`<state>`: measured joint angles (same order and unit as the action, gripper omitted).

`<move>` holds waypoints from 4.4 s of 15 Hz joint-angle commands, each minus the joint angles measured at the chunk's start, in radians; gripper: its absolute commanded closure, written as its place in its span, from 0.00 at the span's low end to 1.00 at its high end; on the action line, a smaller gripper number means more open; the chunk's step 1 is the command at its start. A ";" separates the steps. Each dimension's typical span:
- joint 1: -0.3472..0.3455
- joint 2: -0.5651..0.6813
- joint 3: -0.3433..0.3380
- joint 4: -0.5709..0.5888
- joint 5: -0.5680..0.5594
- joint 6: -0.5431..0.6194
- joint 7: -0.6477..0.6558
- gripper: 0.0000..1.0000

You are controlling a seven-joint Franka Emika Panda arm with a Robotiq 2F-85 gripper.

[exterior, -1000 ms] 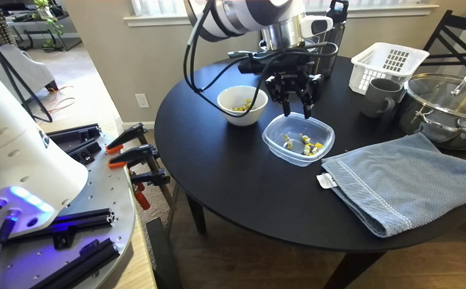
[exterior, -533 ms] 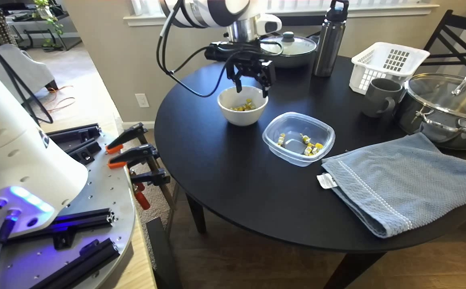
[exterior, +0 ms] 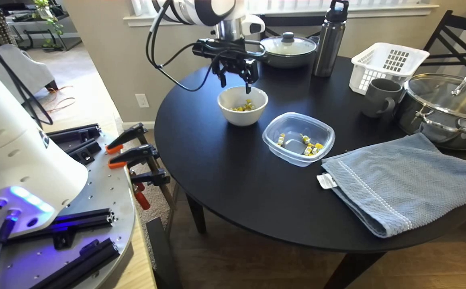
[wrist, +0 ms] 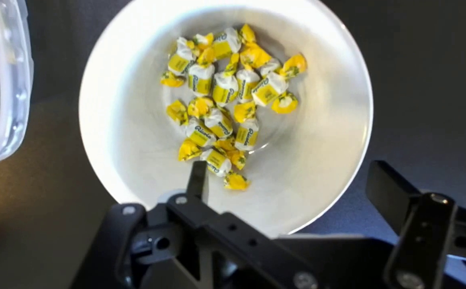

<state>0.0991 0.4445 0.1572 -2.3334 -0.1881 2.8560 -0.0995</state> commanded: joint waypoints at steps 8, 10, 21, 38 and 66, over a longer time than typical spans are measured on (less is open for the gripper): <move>-0.061 0.084 0.005 0.028 0.031 -0.007 -0.072 0.00; -0.061 0.106 0.004 0.041 0.030 -0.008 -0.071 0.00; -0.008 0.163 -0.085 0.083 -0.017 -0.007 -0.043 0.60; -0.040 -0.052 -0.042 0.059 0.007 -0.107 -0.094 0.79; -0.136 -0.077 -0.156 0.026 -0.029 -0.037 -0.127 0.00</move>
<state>-0.0038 0.4144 -0.0817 -2.2628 -0.2717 2.8045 -0.1523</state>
